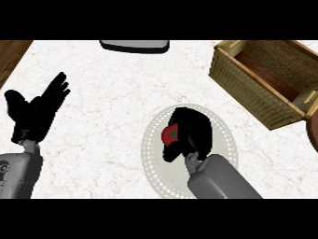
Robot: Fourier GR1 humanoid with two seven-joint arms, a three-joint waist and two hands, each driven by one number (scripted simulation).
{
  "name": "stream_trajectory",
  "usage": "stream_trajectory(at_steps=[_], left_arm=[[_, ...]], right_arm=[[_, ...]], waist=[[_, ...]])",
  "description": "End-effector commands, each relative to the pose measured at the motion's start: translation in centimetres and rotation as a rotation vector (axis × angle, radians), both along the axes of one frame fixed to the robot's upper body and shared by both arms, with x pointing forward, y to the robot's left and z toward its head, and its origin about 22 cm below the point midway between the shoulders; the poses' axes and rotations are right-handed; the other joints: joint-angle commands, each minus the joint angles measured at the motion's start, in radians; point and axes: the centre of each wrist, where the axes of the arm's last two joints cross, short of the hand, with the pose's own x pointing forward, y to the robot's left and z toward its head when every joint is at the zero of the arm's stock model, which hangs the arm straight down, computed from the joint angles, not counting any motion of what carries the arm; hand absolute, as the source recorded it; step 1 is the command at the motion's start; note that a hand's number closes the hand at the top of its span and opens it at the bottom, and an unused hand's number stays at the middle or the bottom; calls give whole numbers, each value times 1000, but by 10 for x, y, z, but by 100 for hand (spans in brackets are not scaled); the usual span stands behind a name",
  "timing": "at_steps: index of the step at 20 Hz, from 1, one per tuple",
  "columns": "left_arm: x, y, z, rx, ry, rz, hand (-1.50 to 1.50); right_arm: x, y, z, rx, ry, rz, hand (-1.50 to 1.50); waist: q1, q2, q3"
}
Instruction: Pick the tomato from the placemat and place it in the basket
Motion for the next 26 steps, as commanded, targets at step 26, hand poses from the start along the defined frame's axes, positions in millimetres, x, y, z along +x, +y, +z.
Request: stream_trajectory(at_steps=[26], left_arm=[[11, 3, -3, 4, 17, -18, 0]], right_arm=[[86, 114, 240, 157, -630, -335, 150]], waist=[[1, -9, -4]])
